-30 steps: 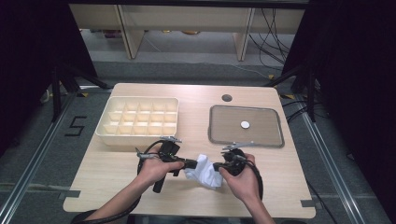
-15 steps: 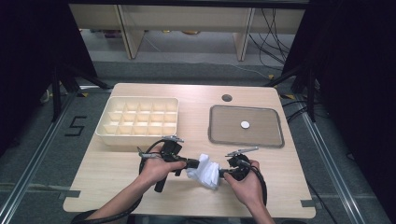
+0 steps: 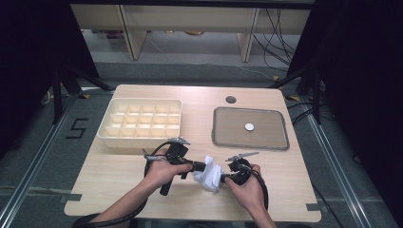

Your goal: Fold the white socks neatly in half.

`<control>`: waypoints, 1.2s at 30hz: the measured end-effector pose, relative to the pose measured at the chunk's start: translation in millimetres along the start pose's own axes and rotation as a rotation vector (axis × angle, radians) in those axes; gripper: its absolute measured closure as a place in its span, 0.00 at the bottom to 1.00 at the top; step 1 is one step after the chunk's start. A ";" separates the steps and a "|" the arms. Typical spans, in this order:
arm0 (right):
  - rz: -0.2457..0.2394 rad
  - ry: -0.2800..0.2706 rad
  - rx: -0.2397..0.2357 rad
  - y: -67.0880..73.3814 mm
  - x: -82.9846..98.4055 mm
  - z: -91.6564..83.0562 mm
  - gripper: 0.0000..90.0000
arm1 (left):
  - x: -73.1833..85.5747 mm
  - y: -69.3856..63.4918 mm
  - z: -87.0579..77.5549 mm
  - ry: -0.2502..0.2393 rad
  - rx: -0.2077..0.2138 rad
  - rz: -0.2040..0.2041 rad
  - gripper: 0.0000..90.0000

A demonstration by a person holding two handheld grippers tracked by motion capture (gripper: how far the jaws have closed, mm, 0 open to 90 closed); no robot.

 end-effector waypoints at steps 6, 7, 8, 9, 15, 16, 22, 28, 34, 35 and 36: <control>0.000 -0.002 0.009 0.4 -0.8 0.4 0.97 | -0.7 -1.8 2.0 -0.006 0.000 0.000 0.96; 0.000 -0.002 0.009 0.4 -0.8 0.4 0.97 | -0.6 -2.4 2.0 -0.001 0.005 0.002 0.96; -0.015 -0.015 0.011 0.2 -2.1 1.2 0.97 | -1.3 -2.8 2.9 -0.009 -0.003 0.005 0.96; -0.016 -0.011 0.015 0.1 -1.8 1.4 0.97 | -1.3 -3.4 3.1 -0.005 -0.001 0.005 0.96; -0.010 0.004 0.004 2.4 -1.1 1.7 0.97 | -0.8 -5.0 4.5 0.007 0.011 0.010 0.96; -0.024 -0.017 0.008 2.0 -2.6 2.3 0.97 | 0.0 -4.1 4.5 0.017 -0.014 0.012 0.96; -0.022 -0.005 0.001 4.7 -2.9 2.1 0.97 | -1.1 -5.7 8.6 -0.006 -0.011 0.017 0.96; -0.034 -0.003 0.002 5.9 -3.7 3.5 0.97 | -0.7 -7.2 11.0 -0.005 -0.008 0.022 0.96; -0.033 0.008 -0.002 9.1 -4.1 5.3 0.97 | 2.1 -6.9 10.1 0.033 -0.025 0.028 0.96; -0.033 0.008 -0.002 9.1 -4.1 5.3 0.97 | 2.1 -6.9 10.1 0.033 -0.025 0.028 0.96; -0.038 -0.005 0.008 10.1 -5.2 6.3 0.97 | 0.3 -7.9 12.3 0.002 -0.010 0.025 0.96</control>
Point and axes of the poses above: each handheld gripper's, and its own axes: z roughly forward along the jaws, x roughly out of its underside, y roughly to its left, the point moved 9 cm from there along z, roughly forward along the jaws, and after that the axes turned 8 degrees about y, right-handed, at the moved point
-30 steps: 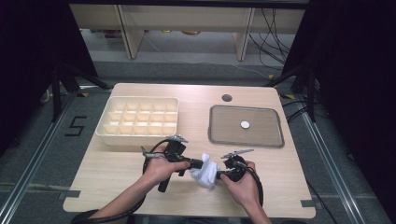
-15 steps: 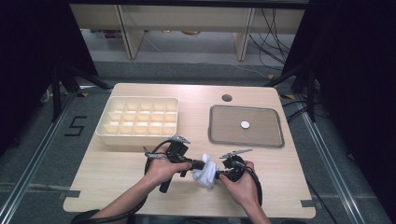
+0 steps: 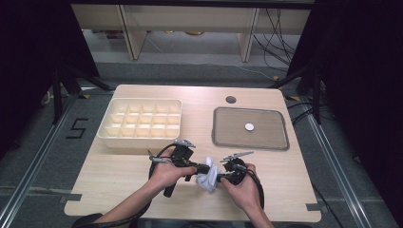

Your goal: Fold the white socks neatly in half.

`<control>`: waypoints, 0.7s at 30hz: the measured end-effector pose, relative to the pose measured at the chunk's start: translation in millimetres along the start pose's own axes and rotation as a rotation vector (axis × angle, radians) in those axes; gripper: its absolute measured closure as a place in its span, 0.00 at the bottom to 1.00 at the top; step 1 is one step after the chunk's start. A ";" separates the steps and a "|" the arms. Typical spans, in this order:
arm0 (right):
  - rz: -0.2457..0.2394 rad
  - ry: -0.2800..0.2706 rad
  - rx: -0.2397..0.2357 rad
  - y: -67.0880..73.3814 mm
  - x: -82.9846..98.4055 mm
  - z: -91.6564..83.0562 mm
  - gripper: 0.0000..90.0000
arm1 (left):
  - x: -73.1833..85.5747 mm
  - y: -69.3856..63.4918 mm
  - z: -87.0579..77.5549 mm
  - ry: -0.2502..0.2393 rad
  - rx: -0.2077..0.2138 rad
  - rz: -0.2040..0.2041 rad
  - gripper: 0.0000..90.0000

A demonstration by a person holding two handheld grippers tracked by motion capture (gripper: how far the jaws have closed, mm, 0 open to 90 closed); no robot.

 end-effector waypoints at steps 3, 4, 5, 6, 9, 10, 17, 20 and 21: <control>0.001 0.003 0.001 0.3 0.0 0.3 0.97 | 0.4 -0.2 -0.1 0.006 -0.005 0.002 0.96; -0.011 -0.010 0.006 -0.7 -0.9 1.9 0.97 | -0.1 -0.4 0.3 0.000 -0.004 0.002 0.96; -0.011 -0.010 0.006 -0.7 -0.9 1.9 0.97 | 0.0 -0.3 0.3 0.002 -0.005 0.003 0.96; -0.017 0.000 0.013 -1.1 -0.2 1.7 0.97 | 0.1 -0.2 0.4 0.003 -0.006 0.006 0.96; -0.006 0.001 -0.001 1.9 -0.9 2.1 0.97 | 0.0 -0.2 0.2 0.002 -0.010 0.008 0.96; -0.011 0.004 -0.010 2.5 -0.9 2.6 0.97 | 0.1 -0.1 0.4 0.001 -0.011 0.009 0.96; 0.001 0.009 -0.011 6.2 -1.2 3.6 0.97 | 0.8 -0.9 2.0 0.004 -0.010 0.010 0.96; -0.008 0.006 0.000 5.5 -1.8 3.7 0.98 | 0.9 -1.2 3.2 0.003 -0.009 0.011 0.96; -0.016 0.002 -0.002 5.3 -2.4 4.2 0.98 | 1.1 -1.2 3.5 0.004 -0.009 0.010 0.96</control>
Point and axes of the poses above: each handheld gripper's, and its own axes: z roughly forward along the jaws, x roughly out of its underside, y roughly to its left, the point moved 9 cm from there along z, roughly forward along the jaws, and after that the axes turned 8 degrees about y, right-handed, at the moved point
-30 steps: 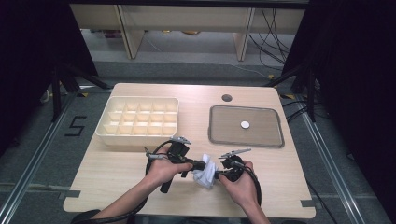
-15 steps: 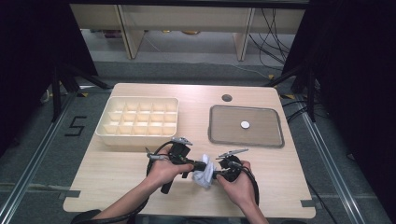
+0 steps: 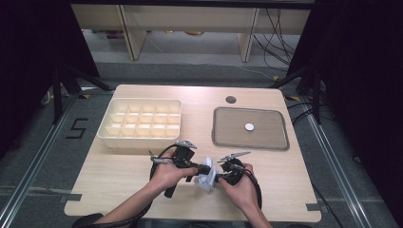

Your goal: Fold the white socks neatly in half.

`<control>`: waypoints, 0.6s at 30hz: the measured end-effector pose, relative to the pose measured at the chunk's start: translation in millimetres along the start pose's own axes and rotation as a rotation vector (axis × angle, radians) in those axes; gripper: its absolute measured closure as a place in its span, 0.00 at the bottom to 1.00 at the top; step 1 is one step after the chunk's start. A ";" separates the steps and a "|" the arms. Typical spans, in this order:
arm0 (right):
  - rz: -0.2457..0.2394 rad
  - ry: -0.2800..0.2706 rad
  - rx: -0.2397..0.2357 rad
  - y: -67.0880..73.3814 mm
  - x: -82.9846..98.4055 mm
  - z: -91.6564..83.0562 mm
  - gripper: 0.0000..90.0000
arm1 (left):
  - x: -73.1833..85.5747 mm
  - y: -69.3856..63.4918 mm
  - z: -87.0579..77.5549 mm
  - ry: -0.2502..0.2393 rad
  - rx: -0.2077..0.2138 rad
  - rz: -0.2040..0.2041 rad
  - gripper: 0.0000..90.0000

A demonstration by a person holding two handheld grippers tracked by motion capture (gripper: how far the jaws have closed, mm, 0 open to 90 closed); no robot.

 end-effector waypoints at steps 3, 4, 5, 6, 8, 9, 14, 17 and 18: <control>0.001 0.017 -0.005 0.4 1.0 0.5 0.98 | 1.0 0.6 0.3 0.016 0.003 0.000 0.96; 0.001 0.017 -0.005 0.4 1.0 0.5 0.98 | 1.0 0.6 0.3 0.016 0.003 0.000 0.96; 0.003 0.019 0.011 -1.2 1.1 1.0 0.98 | 1.2 0.4 0.6 0.021 0.013 0.004 0.96; -0.013 0.005 -0.015 1.7 0.0 0.8 0.98 | 1.3 0.9 0.9 0.022 0.005 0.007 0.96; 0.001 0.014 -0.008 1.5 0.8 1.1 0.98 | -0.2 0.6 3.0 -0.002 -0.003 0.001 0.96; -0.002 -0.004 0.001 2.0 -0.6 1.5 0.98 | 2.1 1.4 1.3 0.033 -0.018 0.006 0.96; -0.010 0.001 -0.002 3.5 -0.9 1.4 0.98 | 1.5 -0.3 3.1 0.020 0.004 0.006 0.96; -0.002 0.013 0.011 2.7 -0.4 2.3 0.98 | 0.2 -0.7 4.3 0.000 -0.003 0.002 0.96; -0.015 0.001 -0.004 5.0 -1.5 2.6 0.98 | 0.6 -0.7 3.6 0.010 -0.005 0.004 0.96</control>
Point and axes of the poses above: each handheld gripper's, and its own axes: z roughly forward along the jaws, x roughly out of its underside, y roughly to its left, the point moved 9 cm from there along z, roughly forward along the jaws, and after that the axes turned 8 degrees about y, right-handed, at the moved point
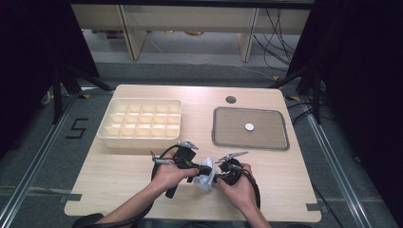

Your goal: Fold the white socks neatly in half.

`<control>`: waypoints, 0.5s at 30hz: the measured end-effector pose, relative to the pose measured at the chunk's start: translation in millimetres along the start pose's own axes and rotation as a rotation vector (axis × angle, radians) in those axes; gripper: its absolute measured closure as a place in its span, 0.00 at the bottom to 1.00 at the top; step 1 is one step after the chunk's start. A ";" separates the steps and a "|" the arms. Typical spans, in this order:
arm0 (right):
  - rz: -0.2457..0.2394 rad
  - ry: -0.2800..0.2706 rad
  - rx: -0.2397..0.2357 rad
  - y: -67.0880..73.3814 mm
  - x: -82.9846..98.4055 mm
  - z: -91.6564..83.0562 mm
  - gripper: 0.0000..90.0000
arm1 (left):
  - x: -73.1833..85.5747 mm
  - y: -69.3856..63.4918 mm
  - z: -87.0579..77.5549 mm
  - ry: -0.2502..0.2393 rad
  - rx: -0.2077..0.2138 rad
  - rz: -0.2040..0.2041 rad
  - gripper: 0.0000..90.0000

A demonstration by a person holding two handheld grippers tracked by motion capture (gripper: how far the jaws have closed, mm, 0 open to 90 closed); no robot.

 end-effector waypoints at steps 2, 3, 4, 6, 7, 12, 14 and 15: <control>0.011 0.007 -0.003 2.1 0.6 0.0 0.98 | 0.2 -0.6 -1.1 0.007 0.011 0.000 0.96; 0.000 -0.001 0.003 1.1 -0.5 1.3 0.98 | 0.3 -1.1 -1.3 0.009 0.019 0.004 0.96; -0.010 0.000 0.002 1.3 -0.8 1.6 0.98 | 0.3 -1.1 -1.3 0.009 0.019 0.004 0.96; -0.002 0.007 -0.004 3.1 -0.1 1.1 0.98 | 0.4 -0.7 -1.4 0.008 0.008 0.005 0.96; -0.012 0.002 -0.005 2.7 -0.8 1.6 0.98 | 0.7 -0.6 -1.5 0.011 0.010 0.005 0.96; -0.007 0.019 0.015 0.7 -0.2 2.7 0.98 | 0.4 0.3 1.9 -0.001 -0.003 0.006 0.96; -0.021 -0.003 0.001 3.0 -1.8 2.7 0.98 | 2.7 1.1 2.6 0.026 -0.013 0.009 0.96; -0.021 0.001 0.002 3.3 -1.6 2.9 0.98 | 2.5 0.6 4.9 0.013 -0.004 0.007 0.96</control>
Point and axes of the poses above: each handheld gripper's, and its own axes: z roughly forward along the jaws, x roughly out of its underside, y roughly to its left, the point moved 9 cm from there along z, roughly forward along the jaws, and after that the axes turned 8 degrees about y, right-handed, at the moved point
